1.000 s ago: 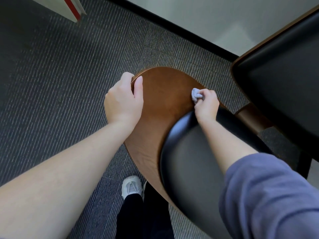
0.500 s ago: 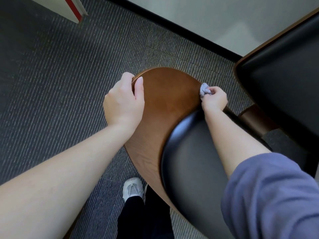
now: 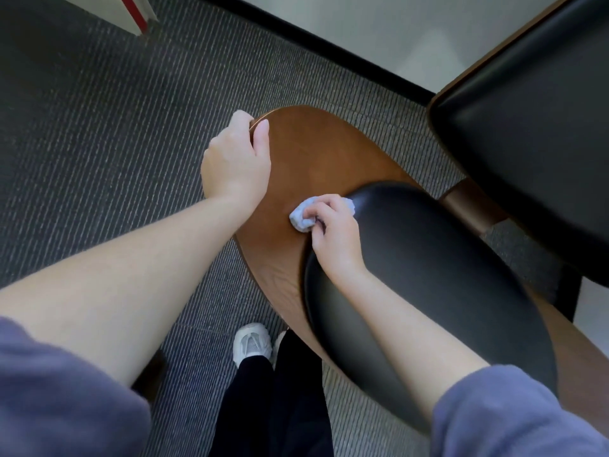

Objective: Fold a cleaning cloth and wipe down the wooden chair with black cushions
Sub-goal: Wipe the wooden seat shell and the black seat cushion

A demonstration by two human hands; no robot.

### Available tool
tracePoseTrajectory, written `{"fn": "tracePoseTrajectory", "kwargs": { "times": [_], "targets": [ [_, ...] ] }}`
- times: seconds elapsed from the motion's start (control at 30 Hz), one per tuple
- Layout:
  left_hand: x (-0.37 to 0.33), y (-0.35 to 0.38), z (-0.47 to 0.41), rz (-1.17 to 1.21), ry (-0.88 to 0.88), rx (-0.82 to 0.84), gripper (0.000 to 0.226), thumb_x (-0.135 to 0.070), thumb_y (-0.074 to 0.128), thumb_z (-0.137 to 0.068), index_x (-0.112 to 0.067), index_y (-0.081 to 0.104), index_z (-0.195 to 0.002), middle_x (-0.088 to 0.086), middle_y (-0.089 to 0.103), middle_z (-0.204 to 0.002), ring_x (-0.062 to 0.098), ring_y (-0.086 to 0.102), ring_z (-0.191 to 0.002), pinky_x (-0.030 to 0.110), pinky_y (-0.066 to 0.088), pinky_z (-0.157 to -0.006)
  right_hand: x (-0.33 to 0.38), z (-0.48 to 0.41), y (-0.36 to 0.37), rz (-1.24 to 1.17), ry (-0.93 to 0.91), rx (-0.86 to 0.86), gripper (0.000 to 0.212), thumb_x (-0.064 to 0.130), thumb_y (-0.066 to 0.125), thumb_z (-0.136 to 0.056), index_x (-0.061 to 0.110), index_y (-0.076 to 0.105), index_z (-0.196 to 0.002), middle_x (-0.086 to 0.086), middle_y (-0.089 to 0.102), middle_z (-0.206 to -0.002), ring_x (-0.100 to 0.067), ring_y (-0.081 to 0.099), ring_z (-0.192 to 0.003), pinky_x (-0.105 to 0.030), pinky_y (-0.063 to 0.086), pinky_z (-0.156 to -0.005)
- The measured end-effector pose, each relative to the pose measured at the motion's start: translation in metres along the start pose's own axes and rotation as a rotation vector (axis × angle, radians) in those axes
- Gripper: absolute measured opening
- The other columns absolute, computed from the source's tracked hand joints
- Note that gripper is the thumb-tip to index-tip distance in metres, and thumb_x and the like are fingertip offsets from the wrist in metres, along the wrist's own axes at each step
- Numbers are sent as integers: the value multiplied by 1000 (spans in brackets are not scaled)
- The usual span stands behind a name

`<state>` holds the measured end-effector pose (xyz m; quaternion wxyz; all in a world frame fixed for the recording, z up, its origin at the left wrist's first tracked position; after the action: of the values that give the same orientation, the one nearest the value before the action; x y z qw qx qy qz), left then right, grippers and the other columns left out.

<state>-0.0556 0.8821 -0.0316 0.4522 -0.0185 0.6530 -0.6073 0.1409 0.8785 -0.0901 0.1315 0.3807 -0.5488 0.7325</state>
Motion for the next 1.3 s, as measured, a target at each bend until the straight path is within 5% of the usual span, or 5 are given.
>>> {"fn": "tracePoseTrajectory", "kwargs": {
  "times": [0.3,0.5,0.87,1.17,1.3],
  "targets": [
    [12,-1,20,196,-75,108,34,-31,39,-104,-11,44,-130,6,59,-114,26,56,-104,33,41,-82,33,86,38,248,-552,391,16,2,48,-76,11,60,-74,-5,60,-91,-27,53,-85,-37,45,-65],
    [28,1,78,182,-94,143,76,-17,51,-100,-19,1,-156,5,18,-160,18,35,-139,25,30,-103,35,150,46,376,-905,591,15,-5,68,-71,9,63,-74,-7,60,-86,-26,55,-78,-30,39,-69],
    [10,52,130,-1035,479,341,111,-73,55,-80,-17,-4,-156,21,-22,-159,37,-18,-148,64,-10,-113,-11,50,-16,275,-362,182,23,-5,50,-80,11,67,-84,0,42,-84,-25,46,-75,-30,35,-61],
    [10,116,147,-1155,481,552,138,-86,53,-67,-8,-24,-150,19,-37,-153,38,-31,-143,66,-16,-109,-24,20,-20,335,-323,91,17,5,56,-88,13,69,-92,-7,53,-92,-25,46,-81,-34,40,-62],
    [9,120,144,-1153,500,578,141,-87,55,-64,-9,-26,-150,20,-38,-152,39,-31,-143,67,-14,-109,-75,-25,-48,329,17,-5,23,11,51,-91,20,71,-97,-8,53,-106,-28,50,-96,-39,47,-74]
  ]
}}
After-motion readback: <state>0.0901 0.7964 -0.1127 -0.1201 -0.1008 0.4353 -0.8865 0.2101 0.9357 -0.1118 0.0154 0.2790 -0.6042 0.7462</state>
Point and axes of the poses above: each hand's wrist, its own z-axis away from the middle knuckle, its own y-axis out of the palm, x = y × z, the point moved 9 cm from there along -z, towards the middle knuckle
